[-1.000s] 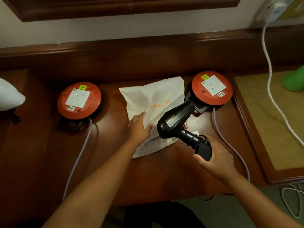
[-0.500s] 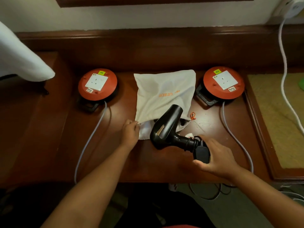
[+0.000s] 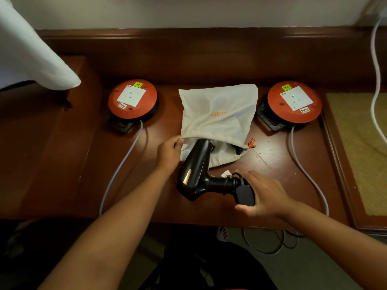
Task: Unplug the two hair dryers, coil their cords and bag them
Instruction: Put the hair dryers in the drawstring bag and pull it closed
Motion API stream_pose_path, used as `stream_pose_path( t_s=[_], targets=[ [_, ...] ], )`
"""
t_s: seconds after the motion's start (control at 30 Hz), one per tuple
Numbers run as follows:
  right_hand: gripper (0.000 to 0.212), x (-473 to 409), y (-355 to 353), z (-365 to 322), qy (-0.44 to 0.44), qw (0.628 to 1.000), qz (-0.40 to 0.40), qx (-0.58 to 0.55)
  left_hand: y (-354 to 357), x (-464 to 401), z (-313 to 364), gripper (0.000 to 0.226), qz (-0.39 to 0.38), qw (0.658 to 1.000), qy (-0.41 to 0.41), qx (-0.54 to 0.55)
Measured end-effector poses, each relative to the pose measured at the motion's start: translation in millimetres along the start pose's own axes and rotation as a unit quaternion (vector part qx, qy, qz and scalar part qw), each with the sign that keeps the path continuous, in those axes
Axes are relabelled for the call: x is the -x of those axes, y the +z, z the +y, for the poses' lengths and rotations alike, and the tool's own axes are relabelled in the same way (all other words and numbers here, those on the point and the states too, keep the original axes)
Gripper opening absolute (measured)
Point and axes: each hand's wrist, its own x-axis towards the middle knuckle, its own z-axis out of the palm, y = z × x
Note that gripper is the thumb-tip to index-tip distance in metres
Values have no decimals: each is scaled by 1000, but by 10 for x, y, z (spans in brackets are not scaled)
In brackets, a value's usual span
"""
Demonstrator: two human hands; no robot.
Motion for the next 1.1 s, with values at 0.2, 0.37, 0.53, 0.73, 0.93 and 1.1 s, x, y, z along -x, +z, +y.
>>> stream_pose_path(
  t_s=[0.2, 0.37, 0.53, 0.73, 0.93, 1.1],
  targets=[
    [99, -258, 27, 55, -13, 999, -11, -34, -49, 59, -7, 27, 6, 1000, 24, 8],
    [101, -486, -28, 87, -11, 1000, 2, -18, -104, 62, 7, 26, 7, 1000, 21, 18],
    [100, -676, -9, 159, 26, 999, 31, -20, -158, 69, -91, 34, 8, 1000, 20, 21],
    [95, -776, 63, 114, 51, 995, 70, -58, -143, 131, -59, 29, 52, 998, 16, 41],
    [91, -881, 222, -94, 120, 983, 97, -97, -126, 193, -60, 33, 68, 994, -29, 81],
    [85, -1046, 364, -365, 205, 960, 135, -132, -163, 169, -57, 31, 77, 993, -28, 89]
  ],
)
